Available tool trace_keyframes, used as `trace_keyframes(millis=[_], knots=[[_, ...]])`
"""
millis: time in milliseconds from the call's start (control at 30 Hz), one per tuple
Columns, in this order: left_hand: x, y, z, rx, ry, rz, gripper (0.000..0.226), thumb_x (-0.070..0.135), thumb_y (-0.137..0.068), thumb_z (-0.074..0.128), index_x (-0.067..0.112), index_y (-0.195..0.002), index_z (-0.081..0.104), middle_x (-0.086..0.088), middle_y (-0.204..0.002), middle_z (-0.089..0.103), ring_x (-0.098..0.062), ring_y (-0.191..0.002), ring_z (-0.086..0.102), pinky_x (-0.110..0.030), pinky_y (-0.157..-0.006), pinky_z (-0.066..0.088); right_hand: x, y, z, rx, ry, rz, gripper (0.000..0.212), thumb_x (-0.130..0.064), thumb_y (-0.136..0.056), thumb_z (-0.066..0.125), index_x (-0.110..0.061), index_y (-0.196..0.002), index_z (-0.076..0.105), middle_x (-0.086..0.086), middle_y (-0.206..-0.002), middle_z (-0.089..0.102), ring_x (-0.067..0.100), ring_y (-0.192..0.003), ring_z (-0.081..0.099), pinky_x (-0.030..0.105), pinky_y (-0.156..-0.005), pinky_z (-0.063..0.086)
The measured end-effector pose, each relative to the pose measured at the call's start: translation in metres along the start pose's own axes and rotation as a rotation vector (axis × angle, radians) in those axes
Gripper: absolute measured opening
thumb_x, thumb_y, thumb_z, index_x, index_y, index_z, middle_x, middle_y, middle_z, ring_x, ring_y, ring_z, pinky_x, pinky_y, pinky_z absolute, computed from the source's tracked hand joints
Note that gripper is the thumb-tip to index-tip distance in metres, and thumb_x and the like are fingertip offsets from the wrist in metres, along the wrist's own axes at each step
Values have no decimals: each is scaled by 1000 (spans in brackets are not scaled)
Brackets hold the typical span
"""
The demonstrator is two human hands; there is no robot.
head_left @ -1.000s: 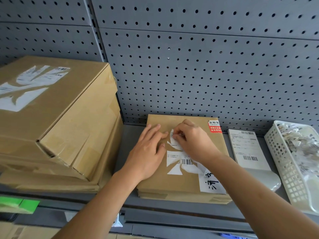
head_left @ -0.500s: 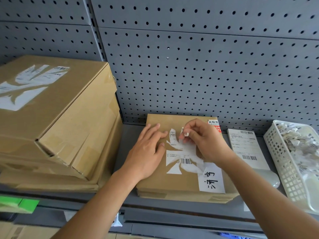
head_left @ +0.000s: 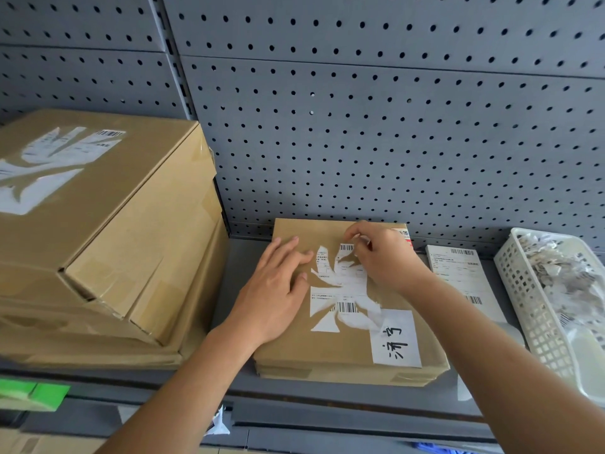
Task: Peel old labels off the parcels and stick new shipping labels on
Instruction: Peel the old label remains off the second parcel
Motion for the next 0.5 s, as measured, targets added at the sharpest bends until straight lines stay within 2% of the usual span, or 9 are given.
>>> trace_keyframes(millis=[67,133,233,400,500], knots=[[0,0,0,-4,-6,0,37,36,-107,36,41,-143,43,27,-163,12,7,-150,-11,-33,-118,20,-3,-2,2,5,109,-14,25,-9,-94,46,-22,-102,67,-10,-65,57,8,-46,43,22,-46,32],[0,0,0,-5,-8,-2,37,36,-107,35,41,-143,42,27,-163,12,7,-150,-11,-35,-119,21,-6,-2,4,15,197,-31,24,-12,-94,46,-25,-100,66,-13,-69,58,3,-49,43,22,-47,29],[0,0,0,-9,-8,-5,37,36,-107,35,41,-143,42,27,-163,12,7,-150,-11,-35,-119,21,-8,-2,6,30,251,-63,24,-13,-95,46,-24,-101,66,-10,-85,66,1,-52,40,27,-52,30],[1,0,-1,-12,-5,-10,37,36,-107,35,41,-143,42,27,-163,12,8,-149,-11,-35,-119,20,-6,-1,8,57,242,-101,22,-9,-93,45,-19,-94,65,-10,-82,62,2,-51,40,27,-49,28],[2,0,-1,-13,-3,-10,37,36,-108,36,41,-143,42,28,-163,12,8,-149,-11,-34,-119,20,-4,-2,7,75,245,-117,23,-9,-95,46,-20,-102,66,-12,-85,62,2,-51,41,24,-48,26]])
Point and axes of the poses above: each hand's wrist, its own y-axis away from the middle knuckle, its own z-axis out of the palm, x = y × z, the point moved 3 cm from there along -y, towards the middle knuckle
